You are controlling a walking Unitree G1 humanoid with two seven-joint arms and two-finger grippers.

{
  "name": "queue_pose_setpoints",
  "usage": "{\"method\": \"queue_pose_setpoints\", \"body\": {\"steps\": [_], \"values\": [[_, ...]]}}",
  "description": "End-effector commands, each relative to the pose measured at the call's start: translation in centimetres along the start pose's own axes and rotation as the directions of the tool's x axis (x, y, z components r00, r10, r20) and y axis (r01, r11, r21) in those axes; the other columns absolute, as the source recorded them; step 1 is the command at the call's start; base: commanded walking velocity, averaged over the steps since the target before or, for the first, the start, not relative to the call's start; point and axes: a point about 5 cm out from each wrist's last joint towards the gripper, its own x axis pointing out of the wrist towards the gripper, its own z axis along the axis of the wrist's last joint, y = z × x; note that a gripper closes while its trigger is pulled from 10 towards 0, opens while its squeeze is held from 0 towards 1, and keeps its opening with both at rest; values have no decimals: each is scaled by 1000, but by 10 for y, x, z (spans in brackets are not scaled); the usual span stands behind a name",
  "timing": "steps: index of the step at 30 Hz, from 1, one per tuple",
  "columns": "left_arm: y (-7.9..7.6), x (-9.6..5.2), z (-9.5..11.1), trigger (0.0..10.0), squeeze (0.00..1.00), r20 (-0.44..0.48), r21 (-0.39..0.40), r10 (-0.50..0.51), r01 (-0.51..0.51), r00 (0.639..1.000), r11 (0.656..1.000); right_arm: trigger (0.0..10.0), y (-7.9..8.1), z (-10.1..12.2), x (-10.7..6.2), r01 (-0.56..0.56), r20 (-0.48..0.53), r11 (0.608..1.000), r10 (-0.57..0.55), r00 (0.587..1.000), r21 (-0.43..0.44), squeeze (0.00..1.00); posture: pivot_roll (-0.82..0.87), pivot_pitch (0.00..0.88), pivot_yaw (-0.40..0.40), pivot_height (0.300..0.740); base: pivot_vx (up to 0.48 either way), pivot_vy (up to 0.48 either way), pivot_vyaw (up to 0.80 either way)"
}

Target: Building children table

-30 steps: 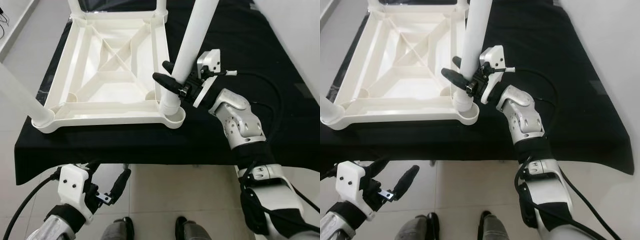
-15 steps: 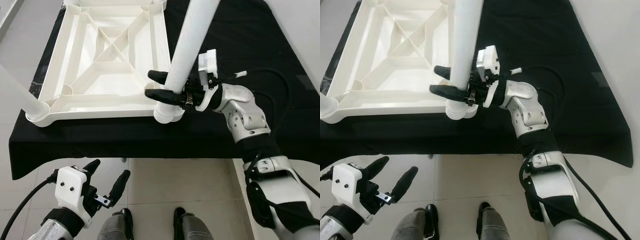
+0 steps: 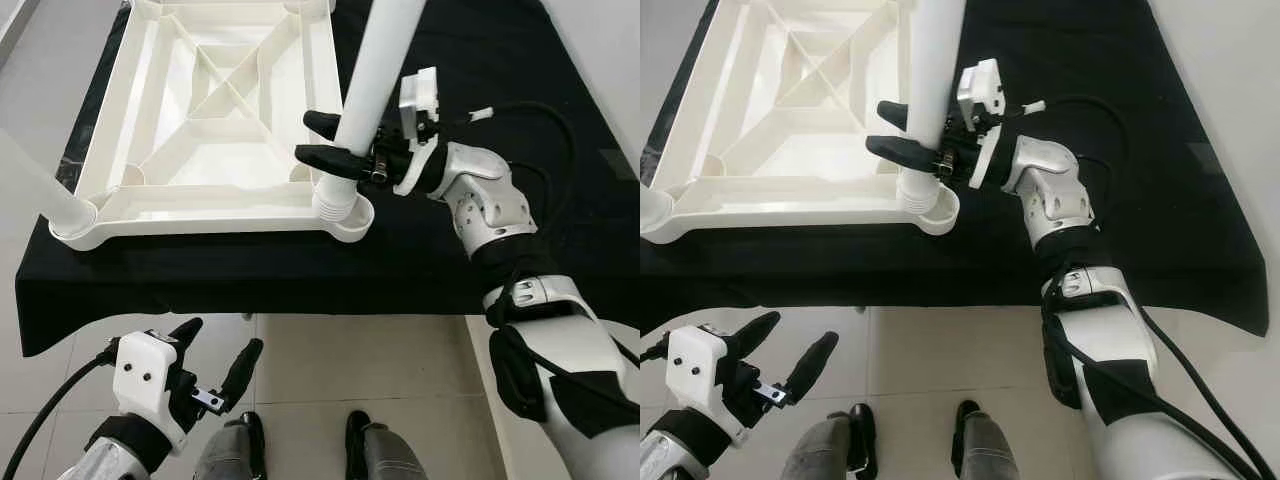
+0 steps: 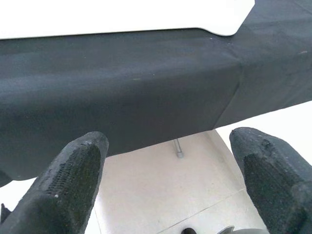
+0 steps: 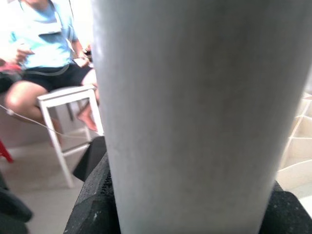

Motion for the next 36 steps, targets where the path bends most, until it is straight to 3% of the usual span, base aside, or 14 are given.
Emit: {"method": "queue_pose_setpoints", "body": {"steps": [1, 8, 17, 24, 27, 29, 36], "values": [[-2, -4, -1, 10000, 0, -22, -3, -8, 8, 1000, 1000, 10000, 2, -16, -8, -11, -36, 997, 14, 999, 82, 0, 117, 371, -44, 740, 0, 0, 0], [-1, -3, -1, 10000, 0, -22, -3, -7, 7, 1000, 1000, 10000, 3, -21, -16, -59, -67, 995, 64, 996, 76, 0, 117, 371, -43, 740, 0, 0, 0], [-1, -3, -1, 10000, 0, -22, -2, -7, 7, 1000, 1000, 10000, -3, -29, -20, 28, -178, 999, -30, 984, -17, 0, 118, 373, -42, 740, 0, 0, 0], [-2, -4, 0, 10000, 0, -23, 0, -6, 6, 1000, 1000, 10000, -3, -25, -21, -32, -186, 999, 26, 982, -28, 0, 121, 375, -43, 740, 0, 0, 0], [-2, -4, 0, 10000, 0, -24, 0, -5, 5, 1000, 1000, 10000, 8, -26, -18, -215, -267, 974, 191, 944, -64, 0, 121, 377, -44, 740, 0, 0, 0], [-2, -4, 0, 10000, 0, -24, -1, -5, 5, 1000, 1000, 10000, 10, -26, -18, -243, -280, 968, 216, 936, -68, 0, 119, 380, -44, 740, 0, 0, 0], [-2, -4, 0, 10000, 0, -24, -2, -6, 6, 1000, 1000, 10000, 24, -19, -6, -440, -358, 890, 376, 855, -117, 0, 118, 379, -46, 740, 0, 0, 0]]}}
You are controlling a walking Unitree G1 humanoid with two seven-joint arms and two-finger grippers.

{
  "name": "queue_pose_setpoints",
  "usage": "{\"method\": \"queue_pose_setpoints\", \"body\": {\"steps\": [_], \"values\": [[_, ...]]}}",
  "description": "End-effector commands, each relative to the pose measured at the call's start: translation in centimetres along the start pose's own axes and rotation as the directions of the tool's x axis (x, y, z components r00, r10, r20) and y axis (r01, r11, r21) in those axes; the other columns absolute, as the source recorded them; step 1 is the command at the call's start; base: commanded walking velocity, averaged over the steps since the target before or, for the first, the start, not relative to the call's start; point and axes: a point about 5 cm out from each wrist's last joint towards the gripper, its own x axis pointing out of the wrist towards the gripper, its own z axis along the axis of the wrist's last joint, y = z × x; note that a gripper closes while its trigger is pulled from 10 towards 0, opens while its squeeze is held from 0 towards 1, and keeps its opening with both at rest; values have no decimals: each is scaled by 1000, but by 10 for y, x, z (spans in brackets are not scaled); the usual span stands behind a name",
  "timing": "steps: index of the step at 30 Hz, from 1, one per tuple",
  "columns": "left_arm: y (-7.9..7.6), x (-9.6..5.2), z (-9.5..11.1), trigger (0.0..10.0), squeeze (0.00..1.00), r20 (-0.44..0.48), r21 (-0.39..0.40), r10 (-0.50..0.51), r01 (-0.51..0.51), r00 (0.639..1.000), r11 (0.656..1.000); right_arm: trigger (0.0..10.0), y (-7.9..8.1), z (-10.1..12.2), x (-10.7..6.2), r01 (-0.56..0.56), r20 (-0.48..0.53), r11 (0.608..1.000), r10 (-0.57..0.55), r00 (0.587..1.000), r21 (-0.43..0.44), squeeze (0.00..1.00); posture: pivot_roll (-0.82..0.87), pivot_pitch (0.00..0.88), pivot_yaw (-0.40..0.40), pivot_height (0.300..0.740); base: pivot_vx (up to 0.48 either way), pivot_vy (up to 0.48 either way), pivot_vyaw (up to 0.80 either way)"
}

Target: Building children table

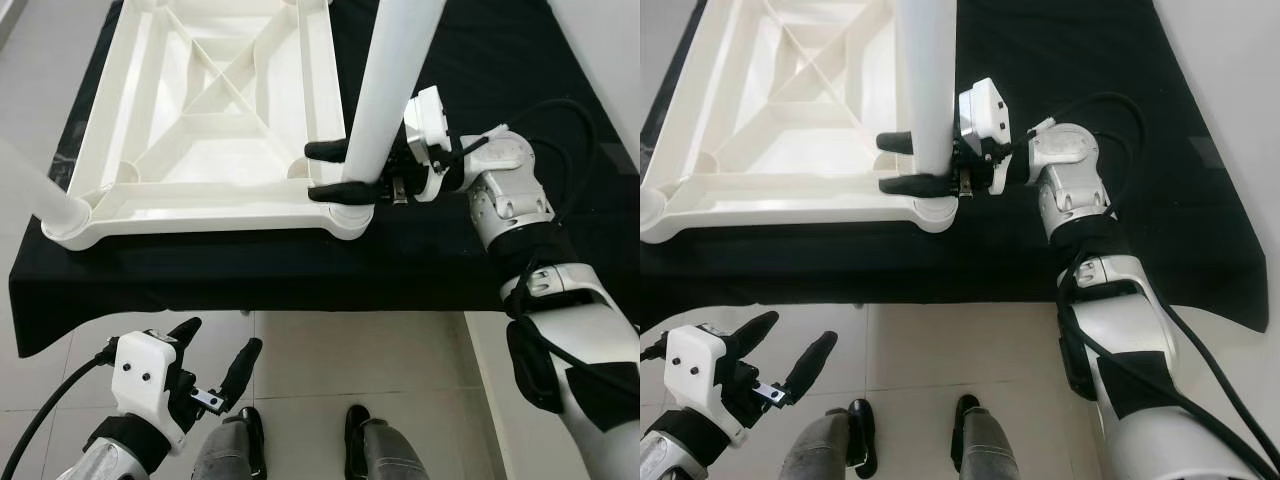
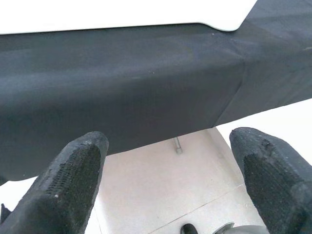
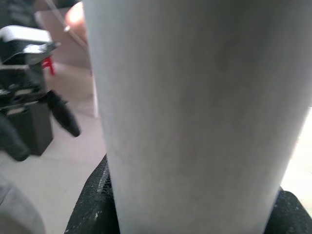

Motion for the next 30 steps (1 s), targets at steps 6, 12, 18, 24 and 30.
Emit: {"method": "queue_pose_setpoints", "body": {"steps": [6, 12, 18, 24, 30], "values": [[-2, -3, -1, 10000, 0, -20, -7, -11, 10, 1000, 1000, 10000, 11, -22, 10, -83, -57, 988, 91, 994, 130, 0, 115, 377, -51, 740, 0, 0, 0], [-2, -3, -1, 10000, 0, -18, -10, -9, 9, 1000, 1000, 10000, -1, -27, 13, 86, -54, 968, -75, 996, 236, 0, 112, 377, -53, 740, 0, 0, 0], [-3, -3, -1, 10000, 0, -17, -12, -9, 9, 1000, 1000, 10000, 7, -53, 21, 245, -140, 896, -207, 968, 370, 0, 106, 379, -65, 740, 0, 0, 0], [-4, -3, -1, 10000, 0, -16, -12, -6, 6, 1000, 1000, 10000, 31, -88, 26, 425, -290, 784, -321, 902, 452, 0, 109, 380, -69, 740, 0, 0, 0], [-4, -3, -2, 10000, 0, -17, -15, -8, 8, 1000, 1000, 10000, 77, -108, 36, 611, -405, 558, -458, 791, 562, 0, 99, 376, -72, 740, 0, 0, 0]]}}
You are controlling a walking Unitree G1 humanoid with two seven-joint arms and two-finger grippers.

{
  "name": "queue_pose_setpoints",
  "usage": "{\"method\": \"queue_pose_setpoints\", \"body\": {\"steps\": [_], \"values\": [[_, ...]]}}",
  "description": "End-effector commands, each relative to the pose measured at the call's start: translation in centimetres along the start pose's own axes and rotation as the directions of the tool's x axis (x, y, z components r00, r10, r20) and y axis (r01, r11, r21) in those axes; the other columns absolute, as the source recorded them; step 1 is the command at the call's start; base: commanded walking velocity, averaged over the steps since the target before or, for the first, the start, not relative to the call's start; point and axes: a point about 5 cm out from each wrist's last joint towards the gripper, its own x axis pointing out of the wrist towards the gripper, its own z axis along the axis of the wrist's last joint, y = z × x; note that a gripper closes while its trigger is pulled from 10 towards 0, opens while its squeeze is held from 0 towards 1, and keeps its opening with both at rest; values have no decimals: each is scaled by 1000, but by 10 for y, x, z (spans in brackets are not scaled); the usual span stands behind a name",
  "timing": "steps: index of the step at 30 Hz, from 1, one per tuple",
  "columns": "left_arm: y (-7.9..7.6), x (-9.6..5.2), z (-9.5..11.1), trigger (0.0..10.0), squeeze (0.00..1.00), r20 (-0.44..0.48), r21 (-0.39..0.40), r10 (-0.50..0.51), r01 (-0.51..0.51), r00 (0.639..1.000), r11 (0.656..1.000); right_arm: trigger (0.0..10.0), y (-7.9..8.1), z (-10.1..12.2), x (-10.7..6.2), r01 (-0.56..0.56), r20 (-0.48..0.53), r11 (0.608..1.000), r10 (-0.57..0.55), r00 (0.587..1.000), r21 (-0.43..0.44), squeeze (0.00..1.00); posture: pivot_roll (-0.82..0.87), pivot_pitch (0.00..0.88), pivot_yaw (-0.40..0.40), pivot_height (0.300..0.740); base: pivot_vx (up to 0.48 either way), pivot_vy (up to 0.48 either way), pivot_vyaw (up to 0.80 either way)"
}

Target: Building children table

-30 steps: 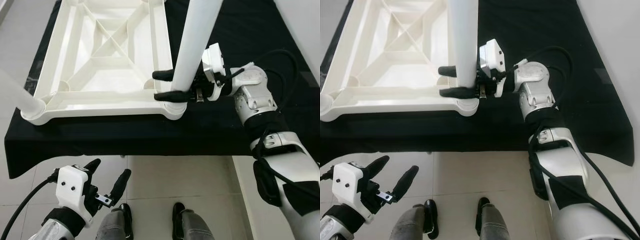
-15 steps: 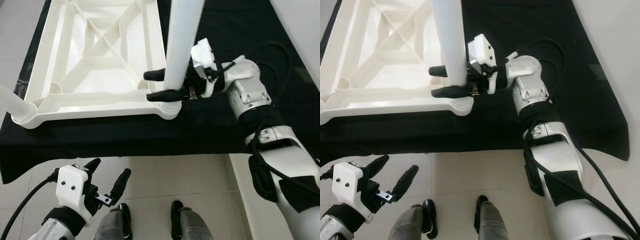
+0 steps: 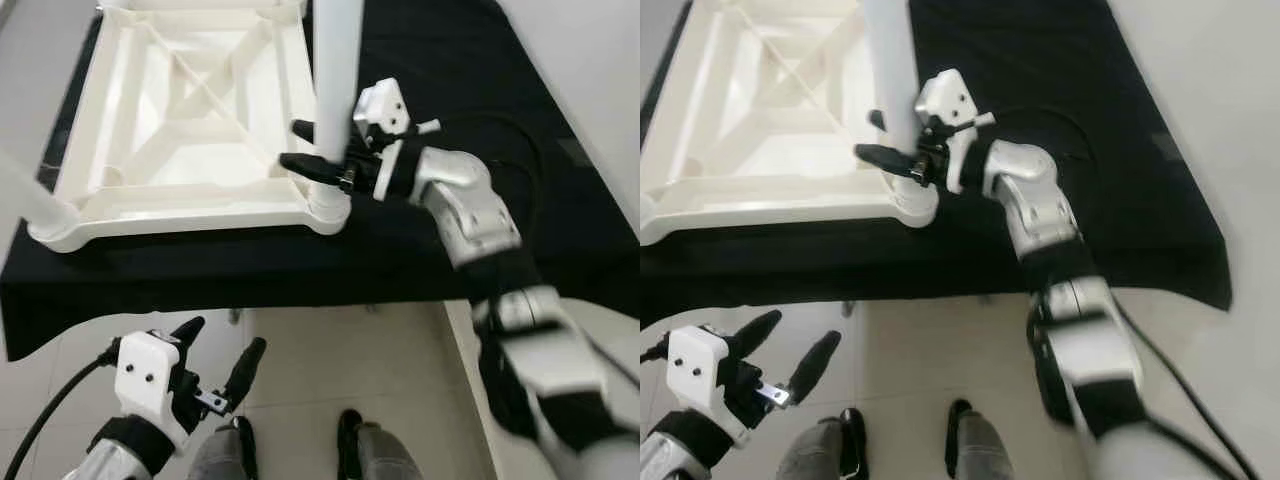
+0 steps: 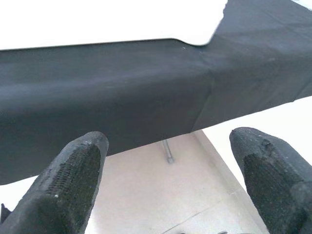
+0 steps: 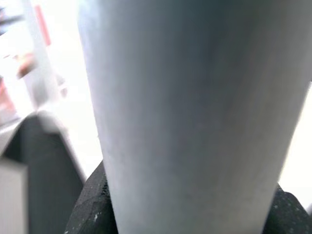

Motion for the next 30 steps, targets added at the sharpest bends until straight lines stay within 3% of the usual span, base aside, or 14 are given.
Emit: {"method": "queue_pose_setpoints", "body": {"steps": [1, 6, 8, 9, 15, 19, 21, 22, 23, 24, 26, 27, 28, 30], "values": [[0, -2, -3, 10000, 0, -20, -10, -4, 3, 1000, 1000, 10000, 32, -86, -20, 95, -340, 958, 3, 941, 271, 0, 99, 376, -72, 740, 0, 0, 0], [1, 0, -4, 10000, 0, -20, -11, -4, 4, 1000, 1000, 10000, 44, -89, -20, 249, -355, 928, -142, 924, 277, 0, 95, 363, -76, 740, 0, 0, 0], [1, 1, -4, 10000, 0, -19, -8, -2, 2, 1000, 1000, 10000, 49, -90, -21, 307, -368, 917, -202, 908, 253, 0, 94, 362, -75, 740, 0, 0, 0], [2, 1, -4, 10000, 0, -18, -5, 1, -1, 1000, 1000, 10000, 56, -94, -23, 366, -393, 910, -269, 879, 195, 0, 92, 361, -75, 740, 0, 0, 0], [2, 1, -4, 10000, 0, -17, -4, 1, -2, 1000, 1000, 10000, 74, -101, -27, 427, -447, 882, -307, 840, 197, 0, 88, 358, -73, 740, 0, 0, 0], [3, 2, -4, 10000, 0, -15, -5, 0, 0, 1000, 1000, 10000, 83, -99, -25, 486, -414, 853, -379, 828, 192, 0, 90, 355, -71, 740, 0, 0, 0], [3, 3, -4, 10000, 0, -13, -4, 1, -1, 1000, 1000, 10000, 89, -91, -17, 431, -310, 877, -359, 881, 210, 0, 90, 352, -68, 740, 0, 0, 0], [3, 3, -4, 10000, 0, -13, -4, 1, -1, 1000, 1000, 10000, 89, -91, -17, 431, -310, 877, -359, 881, 210, 0, 90, 352, -68, 740, 0, 0, 0], [3, 3, -4, 10000, 0, -12, -4, 1, -1, 1000, 1000, 10000, 92, -83, -14, 367, -232, 910, -321, 918, 191, 0, 89, 352, -68, 740, 0, 0, 0], [3, 3, -4, 10000, 0, -12, -4, 1, -1, 1000, 1000, 10000, 92, -83, -14, 367, -232, 910, -321, 918, 191, 0, 89, 352, -68, 740, 0, 0, 0], [4, 4, -5, 10000, 0, -11, -4, 1, -1, 1000, 1000, 10000, 95, -74, -12, 250, -154, 959, -229, 961, 134, 0, 87, 350, -68, 740, 0, 0, 0], [4, 4, -5, 10000, 0, -11, -4, 1, -1, 1000, 1000, 10000, 95, -74, -12, 250, -154, 959, -229, 961, 134, 0, 87, 350, -68, 740, 0, 0, 0], [4, 4, -5, 10000, 0, -11, -4, 1, -1, 1000, 1000, 10000, 98, -71, -12, 156, -137, 985, -145, 980, 71, 0, 88, 350, -69, 740, 0, 0, 0], [4, 4, -5, 10000, 0, -10, -4, 1, -1, 1000, 1000, 10000, 100, -70, -13, 93, -135, 995, -88, 987, 26, 0, 88, 350, -69, 740, 0, 0, 0]]}}
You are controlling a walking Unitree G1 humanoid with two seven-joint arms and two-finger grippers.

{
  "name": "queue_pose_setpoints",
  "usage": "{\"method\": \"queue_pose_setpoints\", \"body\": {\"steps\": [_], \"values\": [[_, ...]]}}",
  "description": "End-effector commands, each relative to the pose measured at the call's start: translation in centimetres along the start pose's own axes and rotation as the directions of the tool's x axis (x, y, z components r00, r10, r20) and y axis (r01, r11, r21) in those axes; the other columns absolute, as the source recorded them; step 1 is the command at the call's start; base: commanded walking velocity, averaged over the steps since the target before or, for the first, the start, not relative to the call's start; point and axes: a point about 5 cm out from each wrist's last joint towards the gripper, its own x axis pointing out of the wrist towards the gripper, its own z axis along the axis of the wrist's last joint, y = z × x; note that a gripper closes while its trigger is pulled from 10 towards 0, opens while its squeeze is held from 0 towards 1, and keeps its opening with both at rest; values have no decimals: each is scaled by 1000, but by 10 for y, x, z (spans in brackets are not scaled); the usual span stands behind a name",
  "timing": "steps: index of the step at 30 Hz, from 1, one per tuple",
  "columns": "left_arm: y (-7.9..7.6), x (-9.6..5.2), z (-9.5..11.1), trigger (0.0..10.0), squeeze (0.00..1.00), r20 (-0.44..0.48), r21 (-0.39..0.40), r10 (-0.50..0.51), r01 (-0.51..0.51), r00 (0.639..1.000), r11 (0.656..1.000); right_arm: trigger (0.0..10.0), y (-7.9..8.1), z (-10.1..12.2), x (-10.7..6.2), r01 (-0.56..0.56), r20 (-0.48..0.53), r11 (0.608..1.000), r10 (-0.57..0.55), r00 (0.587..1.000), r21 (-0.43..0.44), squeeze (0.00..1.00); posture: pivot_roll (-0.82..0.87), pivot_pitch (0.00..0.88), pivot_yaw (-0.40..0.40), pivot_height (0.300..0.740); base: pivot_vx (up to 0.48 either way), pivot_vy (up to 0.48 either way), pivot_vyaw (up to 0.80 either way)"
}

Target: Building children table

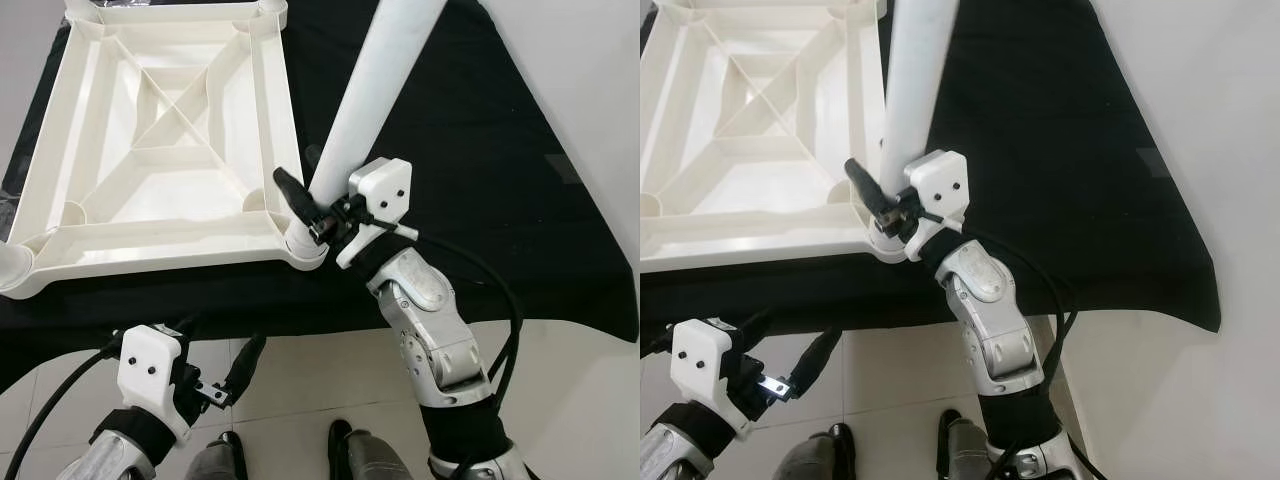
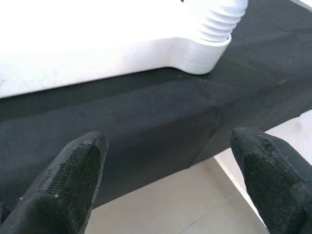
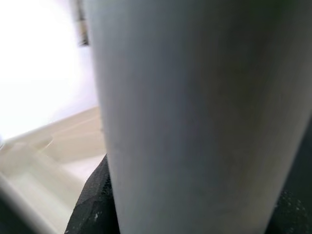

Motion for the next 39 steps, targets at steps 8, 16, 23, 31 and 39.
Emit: {"method": "queue_pose_setpoints", "body": {"steps": [8, 16, 23, 31, 39], "values": [[0, -2, -5, 10000, 0, -23, -9, 6, -6, 1000, 1000, 10000, 12, -61, -18, -319, -355, 947, 307, 883, 25, 0, 88, 351, -75, 740, 0, 0, 0], [-1, -3, -5, 10000, 0, -20, -11, 7, -7, 1000, 1000, 10000, -9, -63, -10, -346, -418, 927, 374, 828, 144, 0, 87, 356, -77, 740, 0, 0, 0], [-1, -4, -4, 10000, 0, -20, -12, 8, -8, 1000, 1000, 10000, -43, -81, -2, 17, -533, 963, 135, 836, 270, 0, 90, 364, -78, 740, 0, 0, 0], [-2, -5, -3, 10000, 0, -22, -13, 6, -7, 1000, 1000, 10000, -28, -103, -16, 201, -593, 926, 29, 805, 319, 0, 91, 370, -76, 740, 0, 0, 0], [-1, -4, -4, 10000, 0, -23, -10, 6, -6, 1000, 1000, 10000, -13, -100, -16, 207, -513, 921, -9, 858, 331, 0, 90, 367, -70, 740, 0, 0, 0]]}}
